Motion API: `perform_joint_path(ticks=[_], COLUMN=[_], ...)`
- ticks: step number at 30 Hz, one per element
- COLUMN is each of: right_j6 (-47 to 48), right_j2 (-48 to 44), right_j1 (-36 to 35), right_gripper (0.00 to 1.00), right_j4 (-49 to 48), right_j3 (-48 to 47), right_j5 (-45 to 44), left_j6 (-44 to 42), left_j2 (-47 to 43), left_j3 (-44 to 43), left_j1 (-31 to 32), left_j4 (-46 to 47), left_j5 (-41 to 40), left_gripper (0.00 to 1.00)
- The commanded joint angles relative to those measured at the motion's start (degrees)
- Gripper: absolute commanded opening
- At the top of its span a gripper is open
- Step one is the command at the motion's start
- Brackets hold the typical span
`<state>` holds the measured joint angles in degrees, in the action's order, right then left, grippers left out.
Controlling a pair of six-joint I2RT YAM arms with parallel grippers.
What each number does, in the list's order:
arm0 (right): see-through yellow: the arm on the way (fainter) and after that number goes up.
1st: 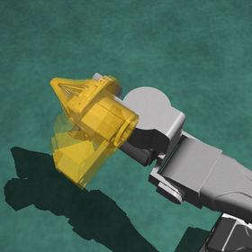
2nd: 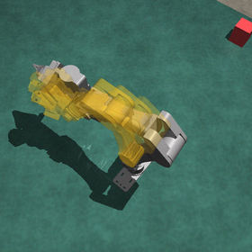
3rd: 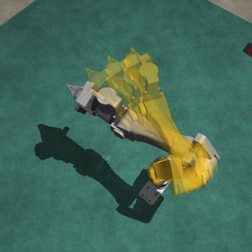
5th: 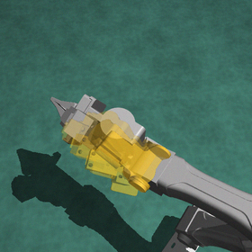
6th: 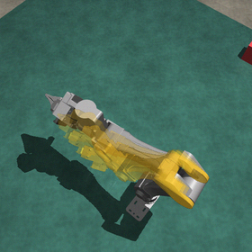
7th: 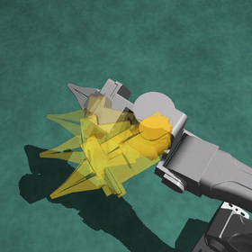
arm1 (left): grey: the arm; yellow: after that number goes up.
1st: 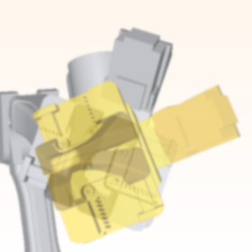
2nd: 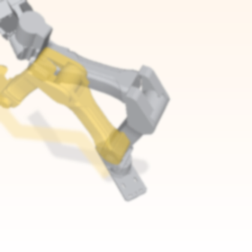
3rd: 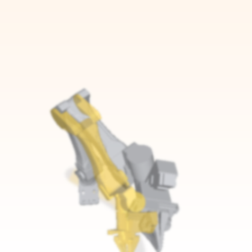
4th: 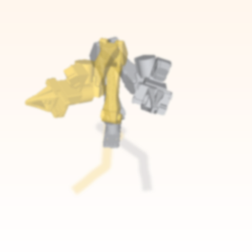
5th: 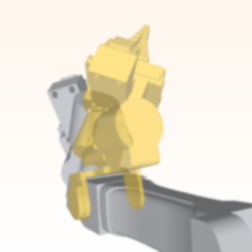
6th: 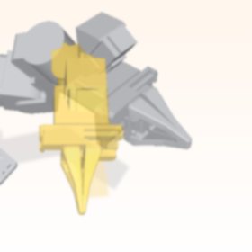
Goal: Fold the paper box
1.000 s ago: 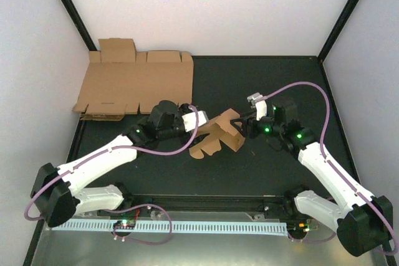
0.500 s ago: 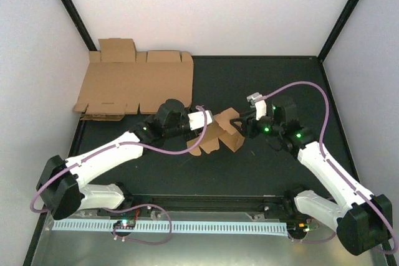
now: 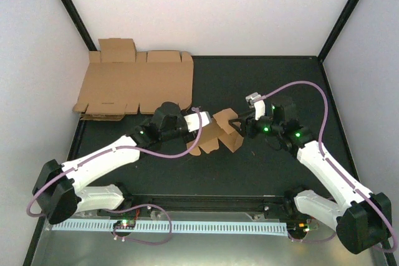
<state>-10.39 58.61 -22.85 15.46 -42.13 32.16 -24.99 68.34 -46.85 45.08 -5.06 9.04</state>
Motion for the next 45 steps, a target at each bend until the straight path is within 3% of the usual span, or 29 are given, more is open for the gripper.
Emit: perform_joint_path(ticks=[1,6,13,19,30,35,45], right_j6=[0.64,0.73,0.84,1.35,3.29,4.66,5.45], right_j2=[0.89,1.20,1.42,1.02,0.93,2.72,4.50], right_j1=[0.09,0.09,0.09,-0.04,-3.79,-5.95,-10.51], right_gripper=[0.62,0.62,0.62,0.64,0.65,0.74,0.72], right_j4=[3.31,3.26,3.25,4.63,11.32,14.34,18.33], right_j3=[0.64,0.64,0.64,-0.15,-7.43,-9.91,-9.81], right_j5=[-0.80,-0.61,-0.42,-1.65,-13.31,-22.47,-23.65], left_j6=[4.44,8.83,11.89,9.94,6.44,6.02,5.40], left_j2=[-2.15,-2.97,-0.19,2.88,2.23,1.81,1.75], left_j3=[2.05,4.39,3.96,-0.31,-2.24,-2.28,-2.54], left_j1=[-0.61,-2.65,-6.76,-7.84,-7.82,-7.85,-7.88], left_j4=[4.30,8.01,11.20,7.26,3.19,2.88,2.46], left_j5=[0.55,2.48,15.06,19.60,21.15,21.50,21.49], left_gripper=[0.01,0.02,0.03,0.06,0.07,0.07,0.08])
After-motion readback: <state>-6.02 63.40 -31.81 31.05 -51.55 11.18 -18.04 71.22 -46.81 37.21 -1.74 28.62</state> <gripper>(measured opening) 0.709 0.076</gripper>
